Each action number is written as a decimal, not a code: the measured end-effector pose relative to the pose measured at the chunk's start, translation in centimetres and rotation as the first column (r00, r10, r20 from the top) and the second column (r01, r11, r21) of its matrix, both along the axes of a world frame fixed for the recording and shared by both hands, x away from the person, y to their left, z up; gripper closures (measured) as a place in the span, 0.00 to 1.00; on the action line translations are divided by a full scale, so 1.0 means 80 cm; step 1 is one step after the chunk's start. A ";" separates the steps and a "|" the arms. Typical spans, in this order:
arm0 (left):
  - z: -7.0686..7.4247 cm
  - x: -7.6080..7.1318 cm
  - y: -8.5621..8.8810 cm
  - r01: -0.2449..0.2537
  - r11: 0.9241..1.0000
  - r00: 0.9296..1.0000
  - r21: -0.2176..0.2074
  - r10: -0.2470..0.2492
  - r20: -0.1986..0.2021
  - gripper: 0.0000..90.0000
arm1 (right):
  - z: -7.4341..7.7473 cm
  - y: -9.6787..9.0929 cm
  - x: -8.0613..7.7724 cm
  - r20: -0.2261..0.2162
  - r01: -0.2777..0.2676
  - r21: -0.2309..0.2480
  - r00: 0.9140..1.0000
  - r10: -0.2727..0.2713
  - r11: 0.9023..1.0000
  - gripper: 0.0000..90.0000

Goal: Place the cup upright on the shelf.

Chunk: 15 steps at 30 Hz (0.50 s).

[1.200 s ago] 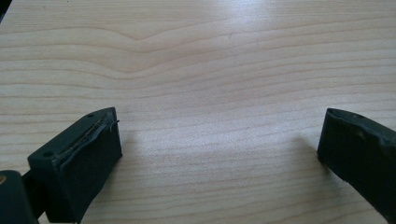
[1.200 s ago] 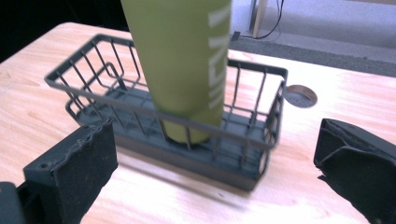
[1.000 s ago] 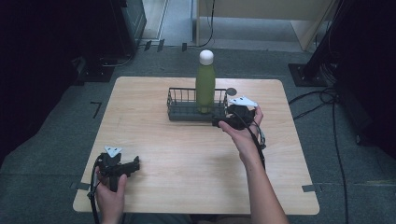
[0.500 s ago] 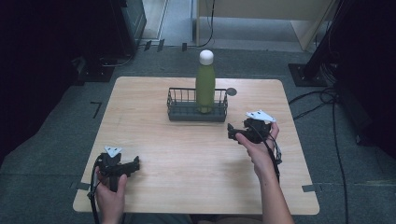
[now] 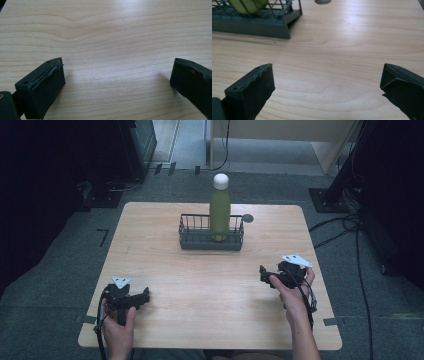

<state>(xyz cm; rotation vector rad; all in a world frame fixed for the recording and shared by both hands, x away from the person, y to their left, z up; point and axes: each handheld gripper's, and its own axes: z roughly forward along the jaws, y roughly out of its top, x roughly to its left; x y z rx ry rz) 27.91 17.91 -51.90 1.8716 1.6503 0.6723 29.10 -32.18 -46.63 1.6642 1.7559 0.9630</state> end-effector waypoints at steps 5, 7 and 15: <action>0.000 0.000 0.000 0.000 1.000 1.000 0.000 0.000 0.000 0.00 | -0.011 -0.016 -0.012 -0.015 0.026 -0.002 1.000 -0.026 1.000 0.00; 0.000 0.000 0.000 0.001 1.000 1.000 0.001 -0.001 -0.001 0.00 | -0.015 -0.022 -0.017 -0.019 0.034 -0.005 0.999 -0.035 0.999 0.00; 0.000 0.000 0.000 0.002 1.000 1.000 0.002 -0.001 -0.002 0.00 | -0.035 -0.049 -0.038 -0.038 0.080 -0.003 0.996 -0.080 0.997 0.00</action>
